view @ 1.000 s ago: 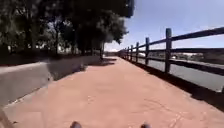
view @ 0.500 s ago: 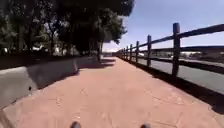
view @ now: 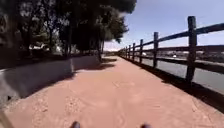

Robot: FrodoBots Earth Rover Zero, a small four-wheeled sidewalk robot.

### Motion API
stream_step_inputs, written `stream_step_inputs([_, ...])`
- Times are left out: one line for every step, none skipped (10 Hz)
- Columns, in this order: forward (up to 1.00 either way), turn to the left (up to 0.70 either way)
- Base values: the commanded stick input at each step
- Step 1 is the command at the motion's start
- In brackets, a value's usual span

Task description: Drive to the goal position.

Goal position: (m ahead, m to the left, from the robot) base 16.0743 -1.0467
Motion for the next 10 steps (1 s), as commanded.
stream_step_inputs([1.00,0.00])
stream_step_inputs([1.00,0.00])
stream_step_inputs([1.00,0.00])
stream_step_inputs([1.00,0.00])
stream_step_inputs([1.00,0.00])
stream_step_inputs([1.00,0.00])
stream_step_inputs([1.00,0.00])
stream_step_inputs([1.00,0.00])
stream_step_inputs([1.00,-0.29])
stream_step_inputs([1.00,-0.40])
